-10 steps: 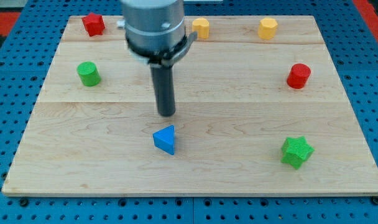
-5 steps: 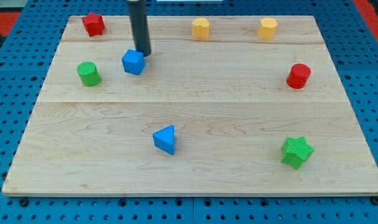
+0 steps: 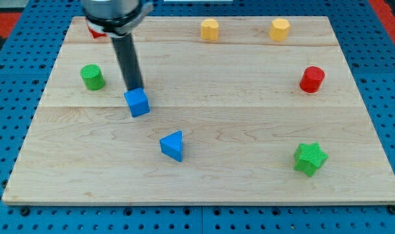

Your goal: Place the blue cube vertically below the green circle

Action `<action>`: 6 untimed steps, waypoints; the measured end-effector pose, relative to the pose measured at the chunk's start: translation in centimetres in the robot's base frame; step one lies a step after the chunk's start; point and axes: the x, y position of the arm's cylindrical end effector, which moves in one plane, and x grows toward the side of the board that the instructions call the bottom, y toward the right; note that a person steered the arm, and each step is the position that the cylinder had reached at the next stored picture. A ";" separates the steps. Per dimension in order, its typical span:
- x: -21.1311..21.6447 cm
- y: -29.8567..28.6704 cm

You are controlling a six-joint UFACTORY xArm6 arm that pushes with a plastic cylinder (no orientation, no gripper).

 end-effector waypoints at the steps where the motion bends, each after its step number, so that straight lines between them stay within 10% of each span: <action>1: 1.8 0.8; 6: 9.4 -5.2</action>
